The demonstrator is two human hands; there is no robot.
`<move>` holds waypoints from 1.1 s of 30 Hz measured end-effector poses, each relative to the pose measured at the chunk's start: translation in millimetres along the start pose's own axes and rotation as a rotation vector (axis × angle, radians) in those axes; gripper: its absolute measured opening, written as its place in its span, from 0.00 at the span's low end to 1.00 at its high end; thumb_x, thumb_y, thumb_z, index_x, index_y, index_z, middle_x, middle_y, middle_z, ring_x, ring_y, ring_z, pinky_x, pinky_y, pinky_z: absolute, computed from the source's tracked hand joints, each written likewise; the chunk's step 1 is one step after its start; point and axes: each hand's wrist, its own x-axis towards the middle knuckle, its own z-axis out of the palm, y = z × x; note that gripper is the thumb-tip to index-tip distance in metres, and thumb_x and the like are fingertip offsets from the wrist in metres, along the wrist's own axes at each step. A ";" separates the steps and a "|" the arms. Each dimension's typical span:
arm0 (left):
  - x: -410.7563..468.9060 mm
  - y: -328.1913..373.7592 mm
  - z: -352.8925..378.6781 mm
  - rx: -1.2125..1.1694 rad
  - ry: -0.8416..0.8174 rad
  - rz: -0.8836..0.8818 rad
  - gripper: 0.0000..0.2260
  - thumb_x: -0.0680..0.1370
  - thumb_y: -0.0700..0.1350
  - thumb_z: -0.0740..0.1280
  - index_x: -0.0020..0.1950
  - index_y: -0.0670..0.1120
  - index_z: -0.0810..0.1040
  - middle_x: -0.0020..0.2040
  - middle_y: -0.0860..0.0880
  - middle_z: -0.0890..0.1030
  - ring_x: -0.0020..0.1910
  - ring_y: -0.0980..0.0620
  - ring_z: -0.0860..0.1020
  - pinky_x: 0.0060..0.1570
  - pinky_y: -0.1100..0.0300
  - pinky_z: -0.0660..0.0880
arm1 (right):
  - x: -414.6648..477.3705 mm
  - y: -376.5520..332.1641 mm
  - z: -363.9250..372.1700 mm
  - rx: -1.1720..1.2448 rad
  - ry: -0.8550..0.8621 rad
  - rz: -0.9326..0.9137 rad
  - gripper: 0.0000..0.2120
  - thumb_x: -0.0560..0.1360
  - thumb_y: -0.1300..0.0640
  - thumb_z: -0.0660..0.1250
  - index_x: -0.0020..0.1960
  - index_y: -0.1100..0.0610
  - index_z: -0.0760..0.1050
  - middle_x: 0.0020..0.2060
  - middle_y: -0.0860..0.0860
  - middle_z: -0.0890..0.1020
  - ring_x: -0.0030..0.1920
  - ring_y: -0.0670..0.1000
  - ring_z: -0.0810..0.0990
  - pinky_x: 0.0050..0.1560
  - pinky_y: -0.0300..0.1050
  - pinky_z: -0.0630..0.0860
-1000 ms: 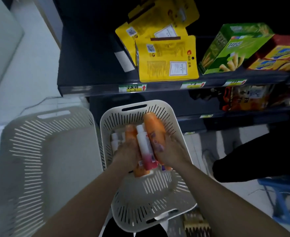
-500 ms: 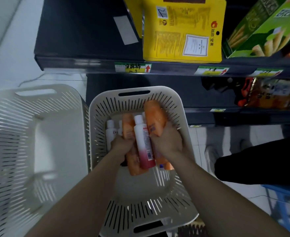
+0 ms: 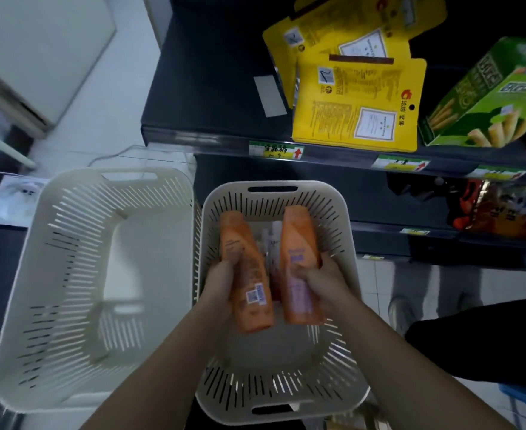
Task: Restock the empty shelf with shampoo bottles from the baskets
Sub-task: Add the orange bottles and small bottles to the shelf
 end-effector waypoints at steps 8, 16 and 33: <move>-41.6 20.0 3.5 -0.096 -0.346 -0.024 0.28 0.73 0.63 0.63 0.54 0.38 0.77 0.34 0.44 0.82 0.29 0.48 0.81 0.28 0.59 0.78 | -25.1 -28.7 -4.6 0.208 -0.322 -0.060 0.17 0.73 0.66 0.69 0.61 0.57 0.76 0.48 0.55 0.86 0.48 0.56 0.84 0.47 0.52 0.80; -77.3 42.4 -25.1 -0.351 -0.464 0.059 0.26 0.72 0.59 0.63 0.58 0.38 0.77 0.45 0.40 0.78 0.40 0.43 0.76 0.43 0.51 0.74 | -47.1 -53.5 8.1 0.226 -0.433 -0.098 0.24 0.67 0.51 0.73 0.60 0.58 0.77 0.48 0.58 0.85 0.46 0.57 0.83 0.53 0.54 0.79; -199.2 84.5 -213.3 -0.391 -0.159 0.433 0.16 0.72 0.46 0.68 0.54 0.38 0.82 0.49 0.38 0.83 0.42 0.43 0.83 0.47 0.50 0.80 | -166.0 -95.4 186.4 -0.073 -0.628 -0.429 0.20 0.68 0.64 0.76 0.58 0.61 0.76 0.48 0.58 0.85 0.43 0.55 0.85 0.43 0.48 0.81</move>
